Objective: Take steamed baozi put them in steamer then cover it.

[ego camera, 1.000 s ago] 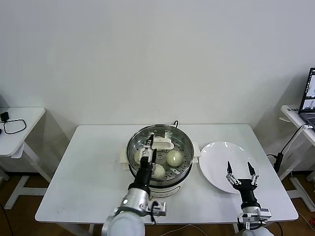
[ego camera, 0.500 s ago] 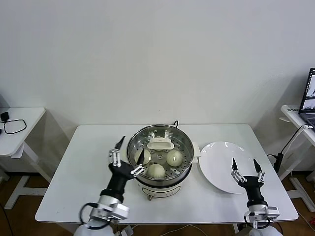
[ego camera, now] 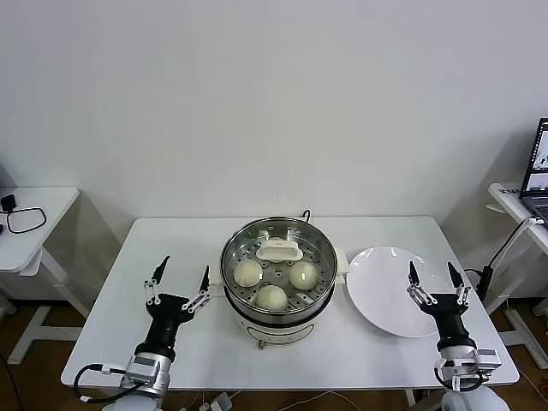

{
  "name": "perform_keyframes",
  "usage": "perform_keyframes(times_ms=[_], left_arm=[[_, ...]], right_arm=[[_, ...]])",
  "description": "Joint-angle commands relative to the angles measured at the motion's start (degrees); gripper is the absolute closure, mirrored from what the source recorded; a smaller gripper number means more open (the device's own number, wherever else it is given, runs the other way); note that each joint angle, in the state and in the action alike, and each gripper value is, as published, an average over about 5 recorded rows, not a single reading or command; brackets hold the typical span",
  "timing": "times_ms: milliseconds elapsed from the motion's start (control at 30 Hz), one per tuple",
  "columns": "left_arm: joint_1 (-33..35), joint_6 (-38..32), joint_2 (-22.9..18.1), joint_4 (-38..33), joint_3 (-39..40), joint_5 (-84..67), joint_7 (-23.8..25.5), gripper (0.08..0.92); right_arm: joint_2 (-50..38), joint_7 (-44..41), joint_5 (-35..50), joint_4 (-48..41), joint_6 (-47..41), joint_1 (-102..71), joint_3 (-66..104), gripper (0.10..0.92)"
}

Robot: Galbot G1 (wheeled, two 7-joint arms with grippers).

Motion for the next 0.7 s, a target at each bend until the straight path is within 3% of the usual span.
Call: perform_keyframes(times_ms=[33, 700], left_arm=[[1.72, -3.44, -1.68, 2.16, -4.64, -6.82, 0.76, 0.177], [1.91, -4.26, -1.34, 2.52, -4.85, -6.75, 1.62, 0.177]], right_arm=[[-0.15, 0.30, 0.54, 3.90, -3.31, -0.27, 0.49, 0.203], [0.49, -0.16, -1.11, 4.50, -4.43, -0.83, -0.35, 0.203]])
